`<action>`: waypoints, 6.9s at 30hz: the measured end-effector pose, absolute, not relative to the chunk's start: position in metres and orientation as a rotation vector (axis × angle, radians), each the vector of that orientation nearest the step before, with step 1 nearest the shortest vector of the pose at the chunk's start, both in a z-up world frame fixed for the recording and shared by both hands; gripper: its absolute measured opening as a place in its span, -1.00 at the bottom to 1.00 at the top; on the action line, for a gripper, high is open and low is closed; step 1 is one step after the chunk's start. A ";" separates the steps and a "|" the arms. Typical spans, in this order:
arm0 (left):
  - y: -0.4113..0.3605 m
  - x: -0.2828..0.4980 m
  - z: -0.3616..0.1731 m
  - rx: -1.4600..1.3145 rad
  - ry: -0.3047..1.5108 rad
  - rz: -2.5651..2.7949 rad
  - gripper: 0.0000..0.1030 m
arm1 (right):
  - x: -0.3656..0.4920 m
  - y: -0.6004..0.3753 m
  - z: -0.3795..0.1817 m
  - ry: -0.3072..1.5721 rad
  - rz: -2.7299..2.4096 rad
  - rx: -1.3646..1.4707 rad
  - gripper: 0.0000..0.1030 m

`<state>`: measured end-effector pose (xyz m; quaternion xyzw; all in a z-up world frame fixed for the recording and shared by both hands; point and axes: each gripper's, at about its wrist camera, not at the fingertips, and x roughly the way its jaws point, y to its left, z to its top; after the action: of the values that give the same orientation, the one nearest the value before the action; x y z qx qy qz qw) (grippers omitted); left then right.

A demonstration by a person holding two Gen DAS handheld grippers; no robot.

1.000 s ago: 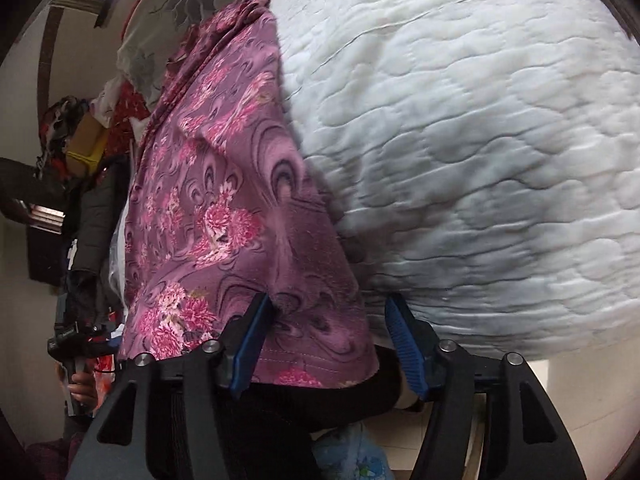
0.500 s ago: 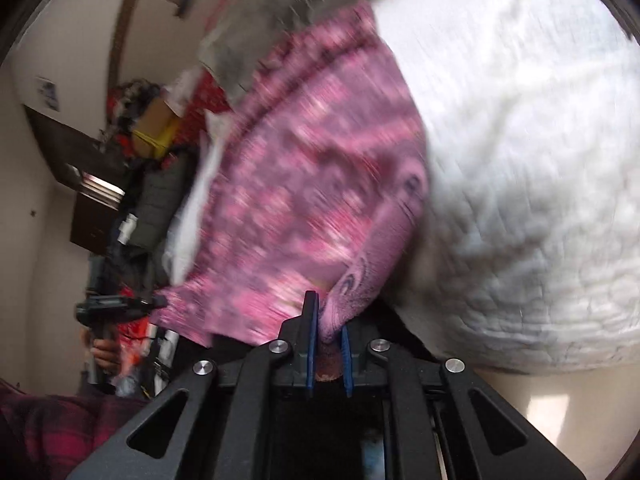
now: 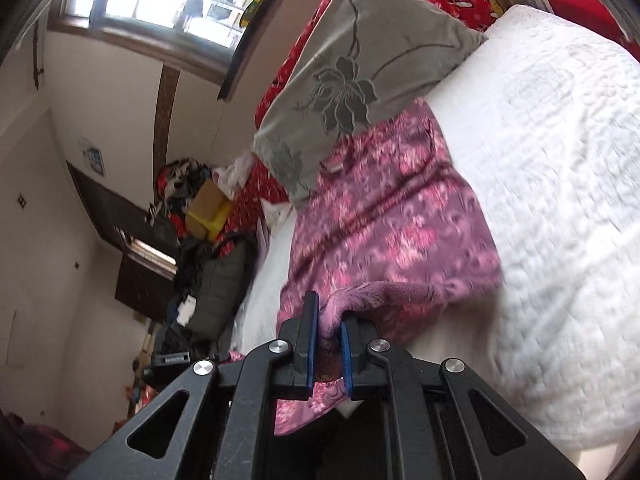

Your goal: Fold small clothes

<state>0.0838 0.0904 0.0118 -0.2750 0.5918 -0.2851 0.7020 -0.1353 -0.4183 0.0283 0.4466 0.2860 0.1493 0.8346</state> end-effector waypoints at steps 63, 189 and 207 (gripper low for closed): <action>0.002 0.364 -0.033 -0.577 1.262 -0.391 0.05 | 0.177 -0.500 0.006 0.702 -0.141 0.860 -0.07; -0.070 0.242 -0.044 0.075 1.159 -0.268 0.41 | 0.087 -0.399 -0.019 0.948 -0.227 0.262 0.11; -0.051 0.216 -0.040 0.030 1.229 -0.301 0.54 | 0.065 -0.361 -0.022 1.197 -0.184 0.125 0.37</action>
<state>0.2159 -0.0513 -0.0398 0.0141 0.5743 -0.1406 0.8064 0.0646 -0.3610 -0.0221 0.0586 0.5623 -0.0863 0.8204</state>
